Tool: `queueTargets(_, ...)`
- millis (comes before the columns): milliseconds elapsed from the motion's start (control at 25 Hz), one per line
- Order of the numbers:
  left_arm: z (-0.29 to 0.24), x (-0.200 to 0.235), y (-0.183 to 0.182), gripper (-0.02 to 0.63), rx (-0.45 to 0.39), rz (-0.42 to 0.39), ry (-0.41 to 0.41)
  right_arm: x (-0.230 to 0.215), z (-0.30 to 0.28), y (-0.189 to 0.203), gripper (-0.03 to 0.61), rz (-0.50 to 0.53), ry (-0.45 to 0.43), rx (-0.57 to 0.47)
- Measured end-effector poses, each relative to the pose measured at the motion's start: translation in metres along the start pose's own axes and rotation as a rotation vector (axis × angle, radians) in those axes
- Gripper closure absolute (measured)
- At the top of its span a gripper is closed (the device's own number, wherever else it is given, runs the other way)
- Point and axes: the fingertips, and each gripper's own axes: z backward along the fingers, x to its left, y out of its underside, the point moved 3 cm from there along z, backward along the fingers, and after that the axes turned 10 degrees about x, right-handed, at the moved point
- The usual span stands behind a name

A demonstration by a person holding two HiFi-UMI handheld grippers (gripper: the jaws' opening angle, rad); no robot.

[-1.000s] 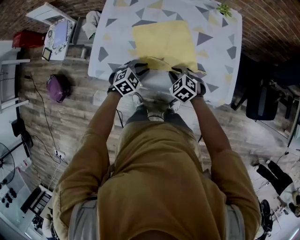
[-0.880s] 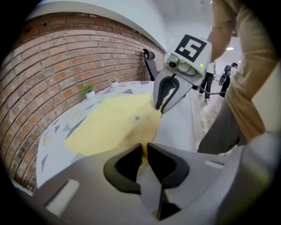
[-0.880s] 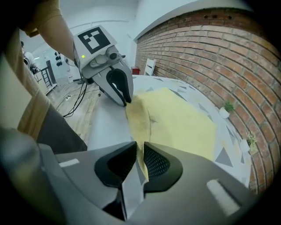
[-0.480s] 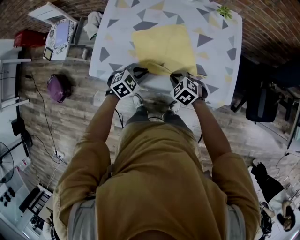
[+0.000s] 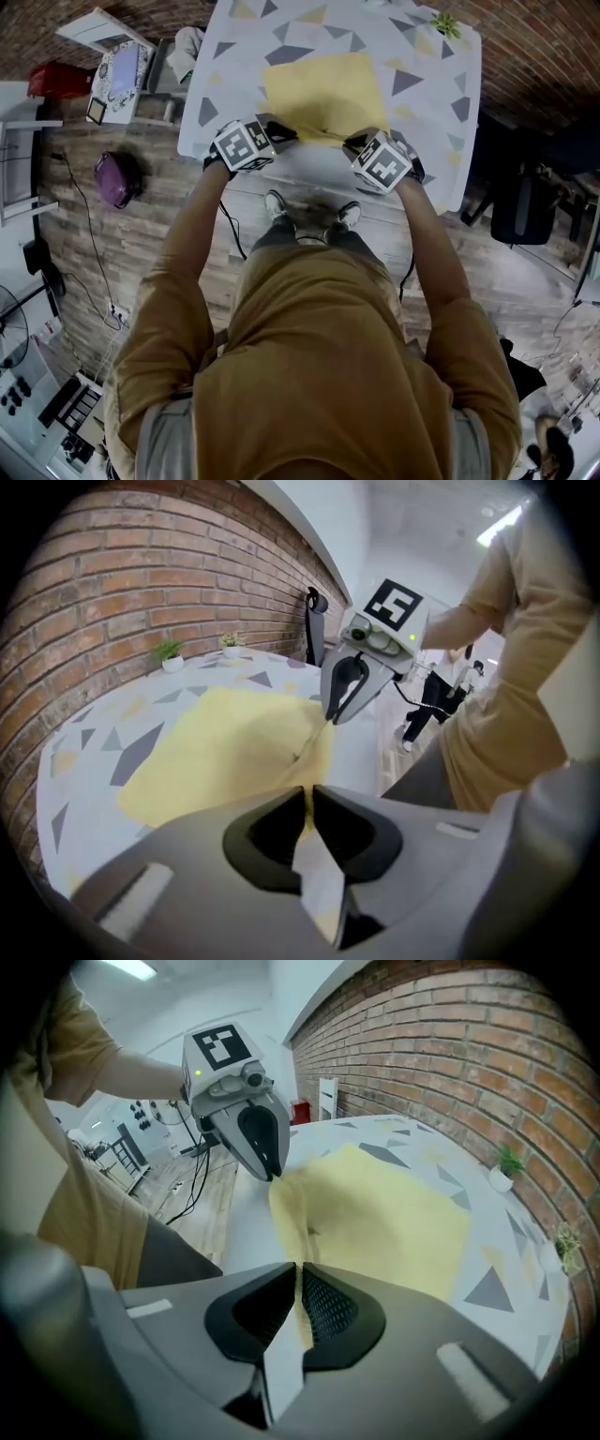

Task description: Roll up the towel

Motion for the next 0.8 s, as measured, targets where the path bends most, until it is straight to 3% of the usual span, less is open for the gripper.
queueTargets(360, -0.004, 0.019, -0.002, 0.523, -0.034, 0.168, 0.165, -0.022, 0.001, -0.004, 0.551, -0.112, -0.112, -0.009)
queueTargets(520, -0.005, 0.028, -0.001, 0.523, -0.053, 0.216, 0.176, -0.032, -0.001, -0.003, 0.551, -0.186, -0.150, -0.037)
queueTargets(800, -0.009, 0.043, -0.003, 0.522, -0.088, 0.280, 0.165, -0.045, -0.009, -0.004, 0.551, -0.242, -0.131, -0.051)
